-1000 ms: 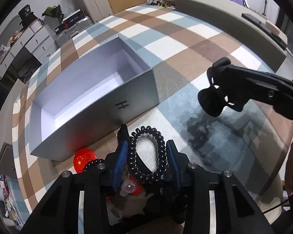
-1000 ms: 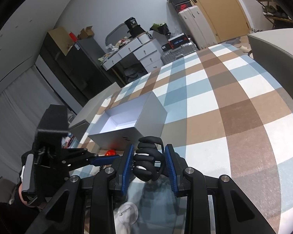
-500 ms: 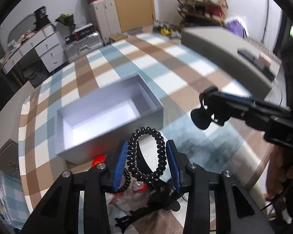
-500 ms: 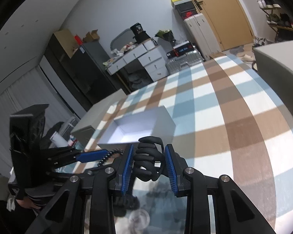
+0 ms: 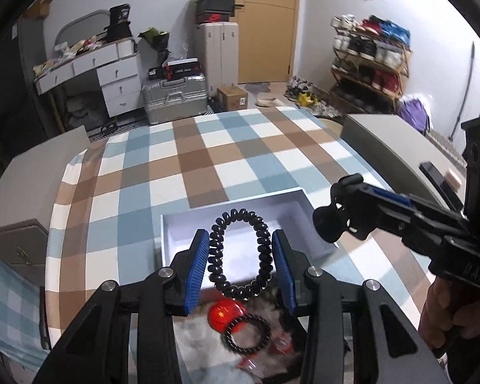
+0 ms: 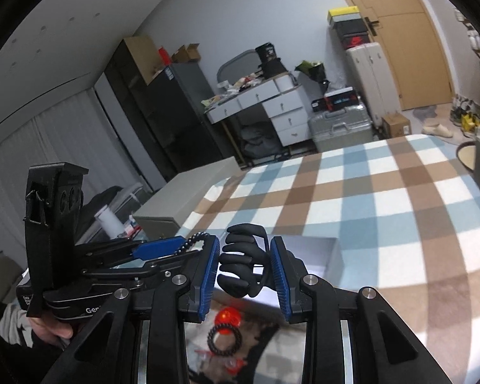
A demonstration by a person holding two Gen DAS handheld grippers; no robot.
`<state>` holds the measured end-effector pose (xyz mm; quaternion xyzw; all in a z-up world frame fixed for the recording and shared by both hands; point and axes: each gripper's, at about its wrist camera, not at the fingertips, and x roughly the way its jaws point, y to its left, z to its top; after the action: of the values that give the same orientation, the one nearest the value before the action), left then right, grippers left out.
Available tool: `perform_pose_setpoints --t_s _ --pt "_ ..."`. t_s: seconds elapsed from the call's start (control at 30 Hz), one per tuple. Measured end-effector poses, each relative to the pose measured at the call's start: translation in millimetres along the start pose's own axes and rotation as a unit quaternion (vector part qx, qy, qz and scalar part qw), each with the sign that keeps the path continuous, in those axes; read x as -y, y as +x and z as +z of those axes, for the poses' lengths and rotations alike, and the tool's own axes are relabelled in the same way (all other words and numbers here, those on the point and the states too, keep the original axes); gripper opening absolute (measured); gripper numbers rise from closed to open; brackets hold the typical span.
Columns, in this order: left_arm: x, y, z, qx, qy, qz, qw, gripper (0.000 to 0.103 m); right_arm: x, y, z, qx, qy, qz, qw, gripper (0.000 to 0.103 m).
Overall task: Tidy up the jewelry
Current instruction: 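Carry both items into the grey box and open both tools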
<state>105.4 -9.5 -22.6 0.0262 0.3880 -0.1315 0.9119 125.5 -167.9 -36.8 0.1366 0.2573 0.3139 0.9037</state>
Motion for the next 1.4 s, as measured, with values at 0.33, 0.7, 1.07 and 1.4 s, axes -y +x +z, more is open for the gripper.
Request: perform_pose_setpoints --t_s 0.33,0.7,1.07,1.4 --pt "-33.9 36.6 2.9 -0.025 -0.046 -0.026 0.9983 0.035 9.7 56.1 6.7 -0.055 0.010 -0.004 0.998 0.032" --pt "-42.6 64.5 -2.0 -0.069 -0.057 -0.058 0.9943 0.035 20.2 84.5 -0.9 -0.096 0.010 -0.016 0.995 0.032" --pt "-46.2 68.0 -1.3 -0.078 -0.072 -0.082 0.9909 0.053 28.1 74.4 1.8 -0.064 0.025 -0.023 0.997 0.054" --pt "-52.6 28.8 -7.5 -0.029 -0.082 -0.049 0.9950 0.067 15.9 29.6 1.8 -0.010 0.008 -0.060 0.998 0.092"
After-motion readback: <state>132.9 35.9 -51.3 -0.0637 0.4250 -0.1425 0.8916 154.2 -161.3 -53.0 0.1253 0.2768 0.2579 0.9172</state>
